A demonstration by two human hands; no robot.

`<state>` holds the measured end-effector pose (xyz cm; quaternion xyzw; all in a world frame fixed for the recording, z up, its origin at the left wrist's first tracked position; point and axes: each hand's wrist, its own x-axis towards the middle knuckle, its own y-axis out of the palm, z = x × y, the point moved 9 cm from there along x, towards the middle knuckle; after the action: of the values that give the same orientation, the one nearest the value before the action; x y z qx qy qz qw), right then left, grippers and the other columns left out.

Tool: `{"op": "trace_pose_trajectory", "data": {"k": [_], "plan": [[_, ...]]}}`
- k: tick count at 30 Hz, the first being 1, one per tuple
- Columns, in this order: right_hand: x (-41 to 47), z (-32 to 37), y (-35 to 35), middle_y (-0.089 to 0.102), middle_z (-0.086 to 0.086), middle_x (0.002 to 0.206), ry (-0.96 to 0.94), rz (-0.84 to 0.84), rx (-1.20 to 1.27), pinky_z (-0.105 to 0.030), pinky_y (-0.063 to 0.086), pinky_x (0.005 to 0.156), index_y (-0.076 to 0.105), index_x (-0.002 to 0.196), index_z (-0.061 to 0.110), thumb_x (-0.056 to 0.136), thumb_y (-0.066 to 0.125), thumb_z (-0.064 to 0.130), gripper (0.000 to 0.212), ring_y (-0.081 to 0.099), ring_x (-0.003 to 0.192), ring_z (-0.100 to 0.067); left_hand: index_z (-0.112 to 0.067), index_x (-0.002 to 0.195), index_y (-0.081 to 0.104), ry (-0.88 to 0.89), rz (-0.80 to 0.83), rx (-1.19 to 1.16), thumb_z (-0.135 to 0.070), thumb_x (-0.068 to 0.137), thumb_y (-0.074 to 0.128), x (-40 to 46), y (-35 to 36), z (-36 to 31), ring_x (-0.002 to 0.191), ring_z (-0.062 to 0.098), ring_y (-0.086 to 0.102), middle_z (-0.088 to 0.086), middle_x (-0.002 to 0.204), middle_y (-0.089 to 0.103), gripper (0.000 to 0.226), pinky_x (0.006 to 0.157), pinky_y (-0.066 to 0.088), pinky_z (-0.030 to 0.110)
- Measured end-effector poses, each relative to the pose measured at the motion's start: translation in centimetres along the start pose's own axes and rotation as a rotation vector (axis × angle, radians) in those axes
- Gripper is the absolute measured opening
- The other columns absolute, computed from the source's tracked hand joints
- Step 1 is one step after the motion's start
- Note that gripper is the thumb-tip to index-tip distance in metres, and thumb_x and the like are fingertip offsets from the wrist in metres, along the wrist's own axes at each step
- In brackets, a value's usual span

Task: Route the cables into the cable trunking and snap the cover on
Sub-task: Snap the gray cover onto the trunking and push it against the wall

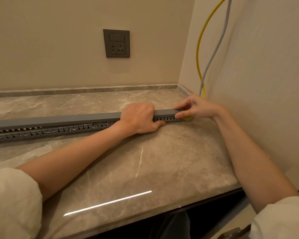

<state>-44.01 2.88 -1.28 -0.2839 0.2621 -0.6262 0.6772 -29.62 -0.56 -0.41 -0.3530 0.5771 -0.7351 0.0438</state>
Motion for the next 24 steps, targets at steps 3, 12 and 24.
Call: {"op": "trace_pose_trajectory", "data": {"k": [3, 12, 24], "plan": [[0.1, -0.3, 0.4, 0.072, -0.002, 0.108, 0.018, 0.054, 0.023, -0.024, 0.049, 0.09, 0.068, 0.114, 0.013, 0.079, 0.071, 0.015, 0.035, 0.064, 0.096, -0.01, -0.014, 0.065, 0.049, 0.018, -0.007, 0.036, -0.076, 0.076, 0.039, 0.2, -0.1, -0.5, 0.05, 0.023, 0.05, 0.0, 0.058, 0.053, 0.063, 0.049, 0.036, 0.03], [0.4, -0.6, 0.7, 0.07, -0.002, 0.113, 0.059, 0.185, 0.035, -0.011, 0.048, 0.08, 0.07, 0.106, 0.027, 0.081, 0.069, 0.02, 0.025, 0.062, 0.097, -0.007, -0.018, 0.054, 0.04, 0.045, 0.016, 0.075, -0.077, 0.077, 0.033, 0.7, 0.4, -1.0, 0.041, 0.015, 0.042, -0.003, 0.049, 0.043, 0.063, 0.043, 0.032, 0.027], [0.9, -1.1, 1.0, 0.067, -0.004, 0.119, 0.071, 0.251, 0.057, -0.015, 0.047, 0.089, 0.068, 0.111, 0.019, 0.082, 0.068, 0.014, 0.029, 0.061, 0.104, -0.01, -0.017, 0.057, 0.044, 0.101, -0.016, 0.084, -0.073, 0.08, 0.032, 0.5, 0.4, -1.5, 0.04, 0.015, 0.039, -0.004, 0.047, 0.039, 0.062, 0.039, 0.023, 0.025]]}}
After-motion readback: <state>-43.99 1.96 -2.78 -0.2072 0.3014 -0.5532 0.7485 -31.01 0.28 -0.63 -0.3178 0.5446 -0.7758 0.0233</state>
